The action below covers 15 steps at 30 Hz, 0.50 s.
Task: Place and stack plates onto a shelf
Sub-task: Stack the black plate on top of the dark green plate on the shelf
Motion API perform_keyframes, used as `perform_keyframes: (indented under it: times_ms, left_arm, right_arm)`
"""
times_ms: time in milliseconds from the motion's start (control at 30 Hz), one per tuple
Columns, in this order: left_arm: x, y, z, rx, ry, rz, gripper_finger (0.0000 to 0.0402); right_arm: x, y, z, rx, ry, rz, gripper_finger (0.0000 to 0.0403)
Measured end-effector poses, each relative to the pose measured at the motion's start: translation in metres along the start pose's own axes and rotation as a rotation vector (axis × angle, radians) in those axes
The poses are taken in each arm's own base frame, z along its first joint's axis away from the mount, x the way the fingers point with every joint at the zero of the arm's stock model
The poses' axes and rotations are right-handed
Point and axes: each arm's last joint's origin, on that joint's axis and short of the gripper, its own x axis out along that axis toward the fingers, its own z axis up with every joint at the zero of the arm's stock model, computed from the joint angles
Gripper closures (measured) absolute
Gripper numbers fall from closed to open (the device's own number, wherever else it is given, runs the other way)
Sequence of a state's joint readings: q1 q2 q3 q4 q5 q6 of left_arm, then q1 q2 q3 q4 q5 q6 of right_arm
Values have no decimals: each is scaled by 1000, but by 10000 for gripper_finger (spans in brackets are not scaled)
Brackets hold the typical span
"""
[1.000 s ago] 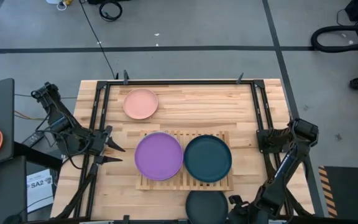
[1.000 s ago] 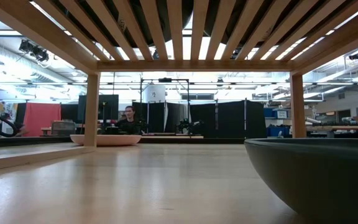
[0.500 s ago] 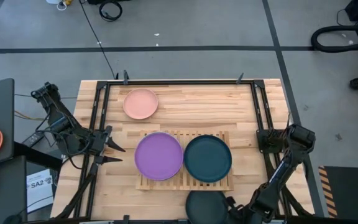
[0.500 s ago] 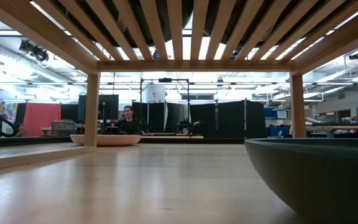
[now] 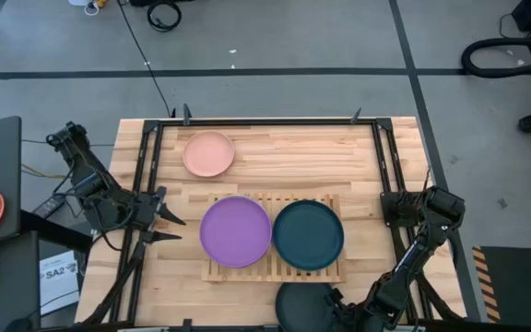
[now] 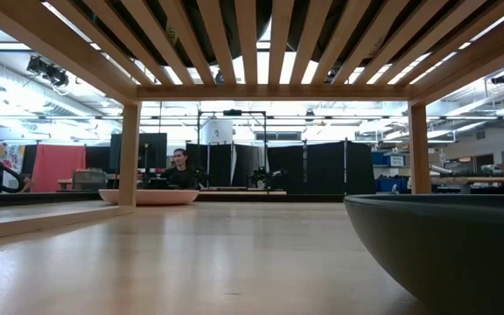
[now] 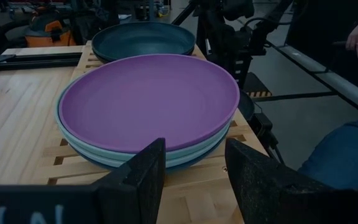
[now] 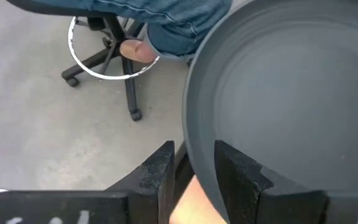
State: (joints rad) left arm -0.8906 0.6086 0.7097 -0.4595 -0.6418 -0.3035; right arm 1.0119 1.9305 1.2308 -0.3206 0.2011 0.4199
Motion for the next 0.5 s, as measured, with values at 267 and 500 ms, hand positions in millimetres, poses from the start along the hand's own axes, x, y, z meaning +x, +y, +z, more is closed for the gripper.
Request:
perform_keyframes:
  times_ms: [267,500]
  left_arm:
    - [0,0,0,1,1,0,230]
    - [0,0,0,1,1,0,230]
  right_arm:
    - [0,-2,-1,-50,10,-15,284]
    - [0,-2,-2,-53,18,-17,284]
